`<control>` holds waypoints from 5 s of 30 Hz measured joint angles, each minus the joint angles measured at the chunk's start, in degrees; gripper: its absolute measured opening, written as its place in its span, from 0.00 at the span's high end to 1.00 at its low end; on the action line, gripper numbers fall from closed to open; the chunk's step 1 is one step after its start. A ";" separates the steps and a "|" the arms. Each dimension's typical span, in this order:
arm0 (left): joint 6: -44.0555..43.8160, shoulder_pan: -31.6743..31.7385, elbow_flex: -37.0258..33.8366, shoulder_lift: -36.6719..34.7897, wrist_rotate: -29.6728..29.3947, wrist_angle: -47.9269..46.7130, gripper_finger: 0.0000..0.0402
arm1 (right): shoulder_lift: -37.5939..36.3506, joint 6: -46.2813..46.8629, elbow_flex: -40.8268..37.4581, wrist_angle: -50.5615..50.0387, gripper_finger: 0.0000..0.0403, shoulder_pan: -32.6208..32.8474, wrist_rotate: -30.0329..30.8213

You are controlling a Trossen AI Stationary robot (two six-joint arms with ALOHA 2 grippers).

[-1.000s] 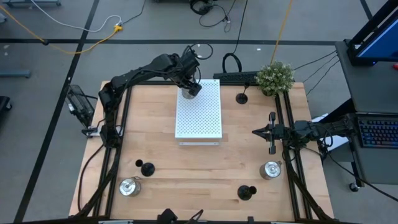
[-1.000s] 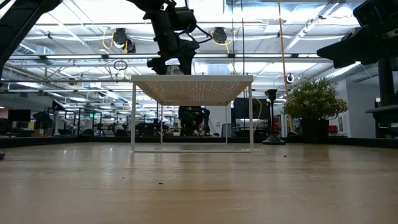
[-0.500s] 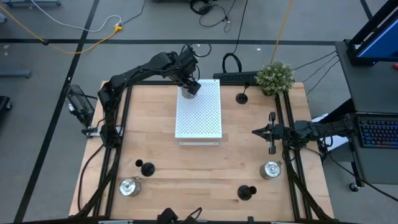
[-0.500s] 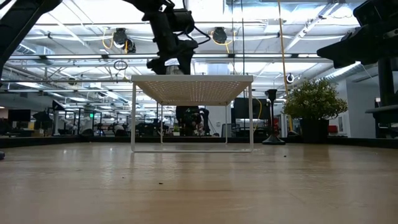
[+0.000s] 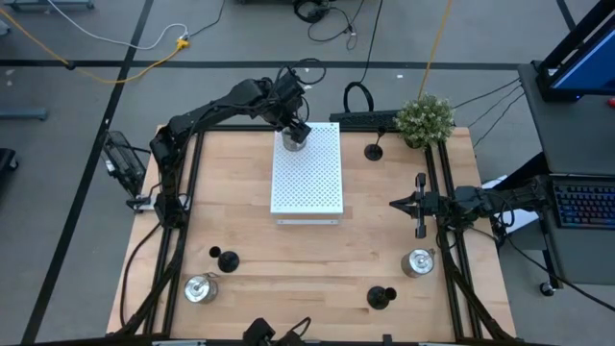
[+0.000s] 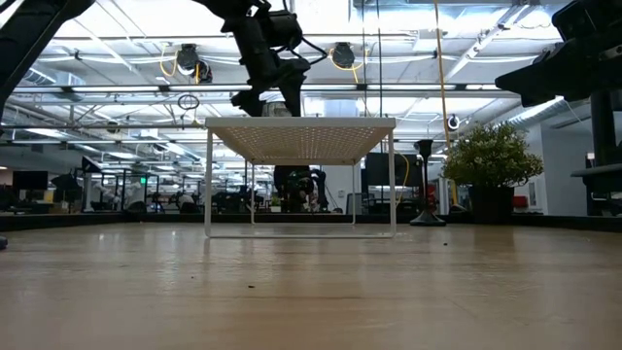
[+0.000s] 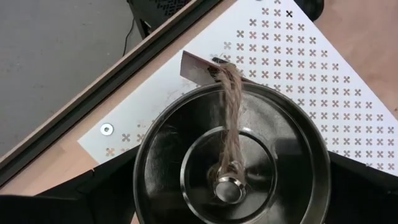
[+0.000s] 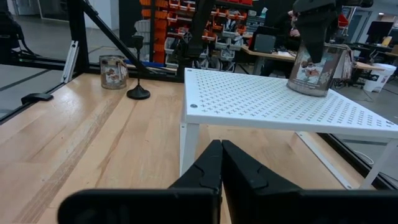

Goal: Pick & Place candle stick holders
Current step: Put the top silver scented candle on the shelf, then put the left silver scented candle on the shelf

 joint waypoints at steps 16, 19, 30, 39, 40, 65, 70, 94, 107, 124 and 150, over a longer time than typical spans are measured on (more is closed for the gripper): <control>0.00 0.28 0.00 0.00 -0.22 -0.06 0.02 | 0.02 0.00 0.00 0.00 1.00 -0.01 -0.01; -0.01 0.28 0.00 0.00 -0.14 -0.09 0.02 | 0.00 0.00 0.00 0.00 1.00 0.00 -0.01; 1.33 0.28 0.00 0.00 0.22 -0.34 0.02 | 0.01 0.00 0.00 0.00 1.00 -0.01 -0.01; 2.86 0.25 -0.04 -2.51 -2.40 -0.07 0.01 | 0.01 0.00 0.00 0.01 1.00 -0.02 0.02; 2.89 0.28 -0.04 -3.07 -2.68 0.01 0.01 | 0.01 0.00 0.00 0.01 1.00 0.00 -0.01; 2.62 -2.50 -0.02 -17.80 -4.35 -0.85 0.01 | 0.00 0.00 0.00 0.00 1.00 0.00 0.00; 2.19 -4.36 -0.02 -20.97 -4.28 -3.88 0.01 | 0.01 0.00 0.00 0.00 1.00 0.00 0.00; -25.56 -30.00 -0.81 -23.91 1.37 -27.06 0.01 | 0.00 -0.05 0.00 -0.01 1.00 0.00 0.00; -48.18 -44.32 -0.81 -24.00 -7.14 -27.07 0.01 | 0.00 -0.04 0.00 -0.02 1.00 -0.01 0.00; -75.83 -61.91 -12.48 -24.13 -4.21 -27.19 0.01 | 0.02 -0.02 0.00 -0.02 1.00 0.00 -0.02; -101.07 -86.25 -13.07 -24.35 -7.33 -27.12 0.01 | 0.00 -0.02 0.00 -0.02 1.00 0.00 0.00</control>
